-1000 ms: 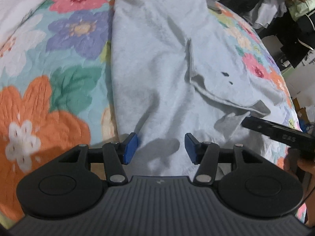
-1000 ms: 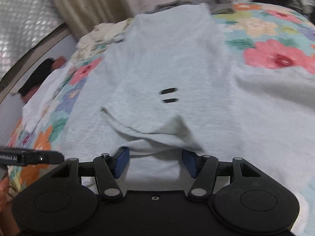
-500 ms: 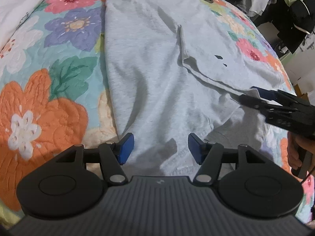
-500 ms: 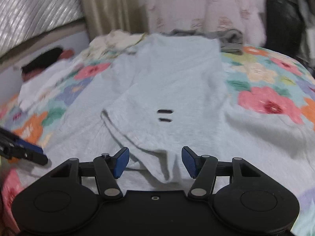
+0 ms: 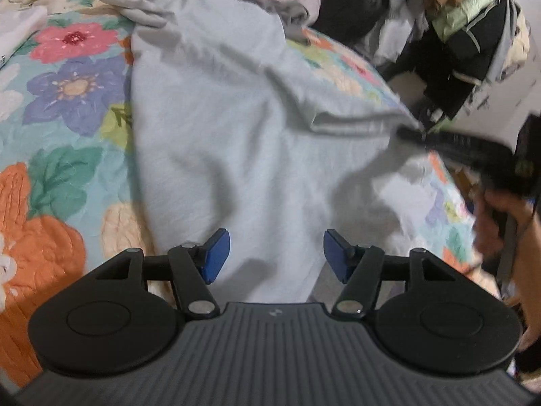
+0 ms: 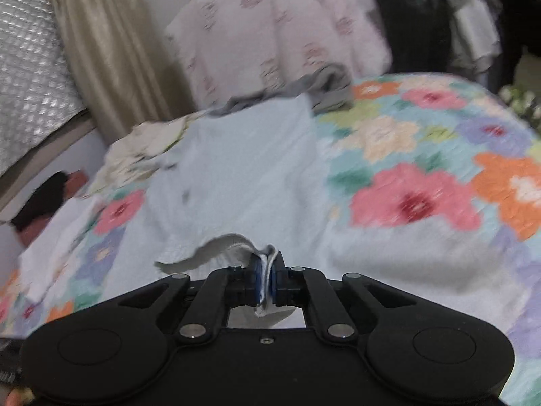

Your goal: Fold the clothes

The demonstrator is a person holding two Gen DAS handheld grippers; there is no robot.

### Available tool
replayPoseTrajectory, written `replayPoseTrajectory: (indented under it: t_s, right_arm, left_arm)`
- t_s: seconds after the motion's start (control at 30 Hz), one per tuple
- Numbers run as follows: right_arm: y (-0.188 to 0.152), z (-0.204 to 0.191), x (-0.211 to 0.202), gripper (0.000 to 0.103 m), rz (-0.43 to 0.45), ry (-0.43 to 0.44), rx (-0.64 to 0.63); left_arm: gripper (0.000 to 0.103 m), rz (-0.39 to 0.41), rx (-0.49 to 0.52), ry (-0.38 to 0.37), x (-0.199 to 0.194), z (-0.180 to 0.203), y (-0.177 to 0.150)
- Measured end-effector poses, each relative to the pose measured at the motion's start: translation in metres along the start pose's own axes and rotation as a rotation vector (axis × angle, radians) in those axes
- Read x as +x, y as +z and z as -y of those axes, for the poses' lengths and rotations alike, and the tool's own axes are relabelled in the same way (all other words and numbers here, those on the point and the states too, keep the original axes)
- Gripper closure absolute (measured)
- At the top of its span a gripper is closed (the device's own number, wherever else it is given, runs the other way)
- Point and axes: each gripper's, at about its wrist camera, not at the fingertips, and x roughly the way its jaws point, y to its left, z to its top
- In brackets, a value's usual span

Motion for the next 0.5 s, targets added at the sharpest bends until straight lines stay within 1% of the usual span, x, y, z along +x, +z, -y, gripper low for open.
replayPoseTrajectory:
  t_s: [0.1, 0.17, 0.27, 0.4, 0.5]
  right_arm:
    - [0.002, 0.014, 0.005, 0.098, -0.015, -0.029, 0.072]
    - [-0.003, 0.022, 0.012, 0.098, -0.039, -0.033, 0.121]
    - [-0.010, 0.022, 0.019, 0.098, -0.054, -0.052, 0.128]
    - [-0.003, 0.026, 0.014, 0.099, -0.027, -0.061, 0.134]
    - [0.005, 0.031, 0.007, 0.099, -0.019, -0.115, 0.134]
  left_arm:
    - [0.038, -0.054, 0.038, -0.010, 0.008, 0.006, -0.006]
    - [0.037, -0.096, 0.036, -0.023, 0.016, 0.006, -0.009]
    - [0.037, -0.132, 0.047, 0.011, 0.025, 0.007, -0.012]
    - [0.037, -0.136, 0.052, 0.031, 0.027, 0.005, -0.014]
    - [0.037, -0.101, 0.050, 0.009, 0.020, 0.002, -0.014]
